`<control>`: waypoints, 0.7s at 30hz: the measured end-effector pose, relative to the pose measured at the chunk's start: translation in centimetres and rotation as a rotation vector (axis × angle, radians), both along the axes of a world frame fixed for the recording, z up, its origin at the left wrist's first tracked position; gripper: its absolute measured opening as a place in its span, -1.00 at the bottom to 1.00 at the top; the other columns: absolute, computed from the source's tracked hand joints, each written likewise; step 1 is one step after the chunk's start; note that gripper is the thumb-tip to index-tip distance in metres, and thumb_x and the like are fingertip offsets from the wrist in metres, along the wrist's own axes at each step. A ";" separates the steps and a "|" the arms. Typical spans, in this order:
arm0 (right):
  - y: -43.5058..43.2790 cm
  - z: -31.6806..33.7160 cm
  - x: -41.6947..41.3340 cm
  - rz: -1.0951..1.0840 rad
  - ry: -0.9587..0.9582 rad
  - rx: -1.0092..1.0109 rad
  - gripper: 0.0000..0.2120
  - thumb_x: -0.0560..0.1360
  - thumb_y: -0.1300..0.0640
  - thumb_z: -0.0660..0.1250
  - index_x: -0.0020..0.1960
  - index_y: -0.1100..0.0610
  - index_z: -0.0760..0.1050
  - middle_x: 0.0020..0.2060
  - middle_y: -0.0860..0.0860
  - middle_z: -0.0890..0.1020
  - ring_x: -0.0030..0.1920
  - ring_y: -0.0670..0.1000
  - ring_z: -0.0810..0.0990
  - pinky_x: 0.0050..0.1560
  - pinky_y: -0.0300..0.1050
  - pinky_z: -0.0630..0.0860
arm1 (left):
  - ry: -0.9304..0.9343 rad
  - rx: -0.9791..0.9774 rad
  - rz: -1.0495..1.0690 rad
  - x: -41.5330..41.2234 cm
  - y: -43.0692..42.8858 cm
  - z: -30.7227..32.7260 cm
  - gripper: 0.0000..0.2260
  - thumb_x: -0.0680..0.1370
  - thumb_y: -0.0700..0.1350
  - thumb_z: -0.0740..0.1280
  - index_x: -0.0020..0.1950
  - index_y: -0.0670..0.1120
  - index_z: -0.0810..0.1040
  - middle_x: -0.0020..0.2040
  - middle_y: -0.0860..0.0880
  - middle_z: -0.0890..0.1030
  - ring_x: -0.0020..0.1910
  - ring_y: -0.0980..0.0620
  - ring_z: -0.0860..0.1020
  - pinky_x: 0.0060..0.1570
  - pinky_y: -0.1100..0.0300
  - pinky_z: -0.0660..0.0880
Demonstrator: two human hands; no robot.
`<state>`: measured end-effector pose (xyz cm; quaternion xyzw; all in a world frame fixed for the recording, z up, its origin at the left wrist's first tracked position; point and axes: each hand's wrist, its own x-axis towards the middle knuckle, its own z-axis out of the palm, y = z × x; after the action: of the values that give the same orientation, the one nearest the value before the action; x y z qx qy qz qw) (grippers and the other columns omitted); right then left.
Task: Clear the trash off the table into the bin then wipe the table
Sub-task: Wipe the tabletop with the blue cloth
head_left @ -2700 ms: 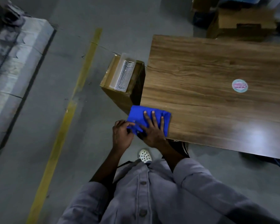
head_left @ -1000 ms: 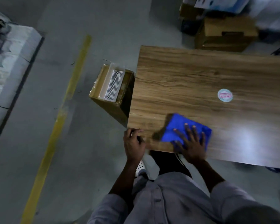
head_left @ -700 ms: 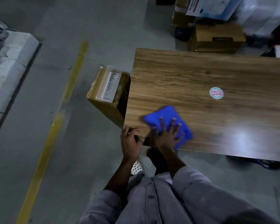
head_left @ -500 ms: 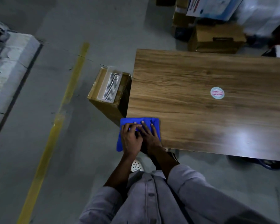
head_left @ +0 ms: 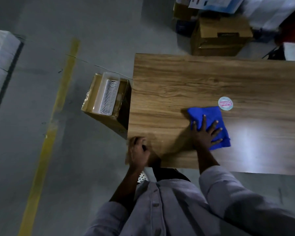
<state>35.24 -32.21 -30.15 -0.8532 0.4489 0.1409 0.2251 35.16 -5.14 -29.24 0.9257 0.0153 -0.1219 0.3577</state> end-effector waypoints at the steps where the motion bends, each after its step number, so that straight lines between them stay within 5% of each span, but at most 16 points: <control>1: 2.4 -0.3 1.1 0.034 -0.022 -0.019 -0.30 0.52 -0.45 -0.10 0.61 -0.33 -0.13 0.65 0.02 -0.18 0.62 0.22 -0.24 0.49 0.48 -0.26 | -0.008 0.001 0.022 0.8 -0.2 0.1 -0.70 0.42 -0.18 0.34 0.12 -0.14 0.64 0.11 -0.17 0.60 0.17 -0.20 0.54 0.08 -0.02 0.52; 5: 10.9 -3.1 3.4 0.750 -0.125 -0.068 -0.30 0.54 -0.31 0.15 0.61 -0.33 -0.03 0.65 -0.03 -0.18 0.63 0.18 -0.26 0.49 0.37 -0.40 | -0.108 -0.020 0.176 4.6 -1.5 -0.1 -0.59 0.48 -0.02 0.19 0.23 -0.17 0.59 0.20 -0.23 0.56 0.23 -0.19 0.44 0.19 -0.07 0.46; 9: 11.1 -4.6 6.3 1.380 -0.260 -0.081 -0.24 0.45 -0.28 0.15 0.62 -0.10 0.18 0.64 0.00 0.07 0.64 0.17 -0.05 0.50 0.43 0.06 | -0.249 -0.002 0.240 9.1 -2.8 -0.3 -0.67 0.53 -0.09 0.23 0.23 -0.19 0.56 0.28 -0.27 0.48 0.25 -0.24 0.41 0.30 -0.06 0.31; 11: 8.3 -4.6 8.9 1.317 -0.270 -0.132 -0.26 0.42 -0.31 0.15 0.59 -0.22 0.20 0.64 -0.04 0.11 0.64 0.13 0.00 0.51 0.38 0.02 | -0.293 -0.003 0.235 10.9 -3.1 -0.9 -0.69 0.53 -0.12 0.27 0.23 -0.18 0.57 0.28 -0.26 0.48 0.24 -0.26 0.43 0.30 -0.06 0.31; 17: 0.1 -3.1 17.4 0.341 -0.159 -0.156 -0.39 0.56 -0.44 0.09 0.57 -0.39 0.08 0.66 -0.10 -0.03 0.65 0.12 -0.12 0.54 0.40 -0.17 | -0.334 0.032 0.131 14.9 -3.5 -3.3 -0.69 0.58 -0.12 0.33 0.32 -0.12 0.56 0.33 -0.17 0.50 0.33 -0.19 0.45 0.38 0.07 0.26; 19: 0.7 -3.1 19.1 0.260 -0.124 -0.119 -0.40 0.57 -0.42 0.09 0.58 -0.38 0.06 0.66 -0.08 -0.06 0.64 0.14 -0.16 0.52 0.43 -0.17 | -0.277 0.043 0.184 16.4 -3.3 -4.3 -0.62 0.56 -0.08 0.26 0.38 -0.10 0.53 0.34 -0.18 0.50 0.34 -0.19 0.44 0.39 0.02 0.26; 21: 3.2 -3.9 19.3 0.479 -0.199 -0.211 -0.39 0.57 -0.42 0.09 0.59 -0.35 0.09 0.66 -0.05 -0.03 0.64 0.19 -0.11 0.52 0.43 -0.22 | -0.185 0.052 0.296 17.8 -3.6 -5.1 -0.55 0.55 -0.03 0.21 0.43 -0.10 0.48 0.35 -0.19 0.49 0.35 -0.21 0.43 0.38 -0.10 0.32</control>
<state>54.54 -28.99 -34.03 -0.9633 0.2225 0.0582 0.1383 52.98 -8.70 -34.35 0.9296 0.1217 0.0184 0.3474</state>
